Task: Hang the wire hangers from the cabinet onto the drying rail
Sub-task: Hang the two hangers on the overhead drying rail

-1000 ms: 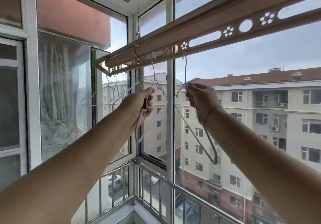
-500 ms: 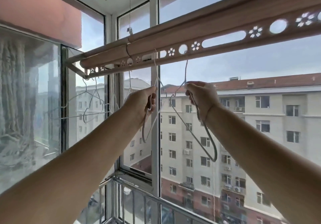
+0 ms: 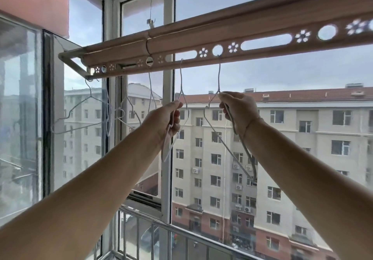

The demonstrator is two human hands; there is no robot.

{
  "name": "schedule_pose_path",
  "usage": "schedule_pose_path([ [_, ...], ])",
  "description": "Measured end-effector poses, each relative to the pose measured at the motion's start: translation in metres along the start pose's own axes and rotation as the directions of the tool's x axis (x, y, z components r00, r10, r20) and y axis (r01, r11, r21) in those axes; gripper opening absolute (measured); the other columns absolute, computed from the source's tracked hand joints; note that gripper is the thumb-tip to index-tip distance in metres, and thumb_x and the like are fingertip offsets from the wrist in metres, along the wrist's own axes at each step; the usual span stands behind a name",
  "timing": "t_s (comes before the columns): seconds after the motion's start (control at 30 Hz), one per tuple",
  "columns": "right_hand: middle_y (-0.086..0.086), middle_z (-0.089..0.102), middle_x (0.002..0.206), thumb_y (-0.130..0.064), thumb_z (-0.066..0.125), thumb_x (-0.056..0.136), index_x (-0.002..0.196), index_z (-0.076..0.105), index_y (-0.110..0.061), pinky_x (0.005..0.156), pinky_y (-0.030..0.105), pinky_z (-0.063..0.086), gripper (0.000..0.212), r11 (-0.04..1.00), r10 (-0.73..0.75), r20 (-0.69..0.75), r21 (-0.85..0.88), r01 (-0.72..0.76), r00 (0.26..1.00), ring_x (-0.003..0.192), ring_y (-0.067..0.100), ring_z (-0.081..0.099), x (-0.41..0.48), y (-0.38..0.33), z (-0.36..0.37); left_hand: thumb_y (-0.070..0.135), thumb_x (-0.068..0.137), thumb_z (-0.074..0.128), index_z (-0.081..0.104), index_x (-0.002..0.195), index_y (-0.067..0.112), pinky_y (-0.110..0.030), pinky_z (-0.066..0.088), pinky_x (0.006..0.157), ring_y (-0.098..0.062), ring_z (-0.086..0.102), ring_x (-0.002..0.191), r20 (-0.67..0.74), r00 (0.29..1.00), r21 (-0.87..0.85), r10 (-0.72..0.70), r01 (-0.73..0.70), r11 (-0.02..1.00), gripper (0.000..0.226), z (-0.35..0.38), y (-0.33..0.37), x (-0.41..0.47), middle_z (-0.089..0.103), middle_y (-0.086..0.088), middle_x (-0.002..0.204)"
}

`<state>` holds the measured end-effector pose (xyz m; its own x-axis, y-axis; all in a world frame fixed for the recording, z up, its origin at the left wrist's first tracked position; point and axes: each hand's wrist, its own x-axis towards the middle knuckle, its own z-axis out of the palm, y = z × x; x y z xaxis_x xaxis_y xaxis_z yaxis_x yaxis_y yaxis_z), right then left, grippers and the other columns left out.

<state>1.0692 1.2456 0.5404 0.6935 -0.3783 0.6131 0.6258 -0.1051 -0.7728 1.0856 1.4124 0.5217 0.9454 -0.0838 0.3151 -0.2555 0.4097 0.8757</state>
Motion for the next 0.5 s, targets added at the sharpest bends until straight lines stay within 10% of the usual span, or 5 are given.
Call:
schedule_pose_path([
  [0.3,0.003,0.055,0.057,-0.021,0.052,0.092,0.066,0.057,-0.012,0.047,0.022,0.034,0.028,1.0,0.009,0.001,-0.011,-0.009,1.0,0.046,0.011,0.042,-0.012,0.009,-0.014,0.032,0.093,0.053,0.066,0.09,0.009,-0.018,0.038,0.049,-0.006,0.045,0.049,0.02,0.996,-0.067,0.089,-0.088,0.994,0.026,-0.034,-0.022,-0.016,0.053,0.003,0.06],
  [0.5,0.002,0.054,0.058,-0.014,0.051,0.092,0.084,0.06,-0.007,0.039,0.013,0.035,0.014,0.994,0.101,-0.022,0.052,-0.099,0.995,0.042,0.005,0.044,-0.046,0.05,-0.043,0.029,0.091,0.056,0.068,0.08,0.012,-0.016,0.037,0.043,-0.007,0.043,0.049,-0.045,0.999,-0.084,-0.023,0.019,0.996,0.023,-0.059,-0.068,-0.033,0.052,0.003,0.059],
])
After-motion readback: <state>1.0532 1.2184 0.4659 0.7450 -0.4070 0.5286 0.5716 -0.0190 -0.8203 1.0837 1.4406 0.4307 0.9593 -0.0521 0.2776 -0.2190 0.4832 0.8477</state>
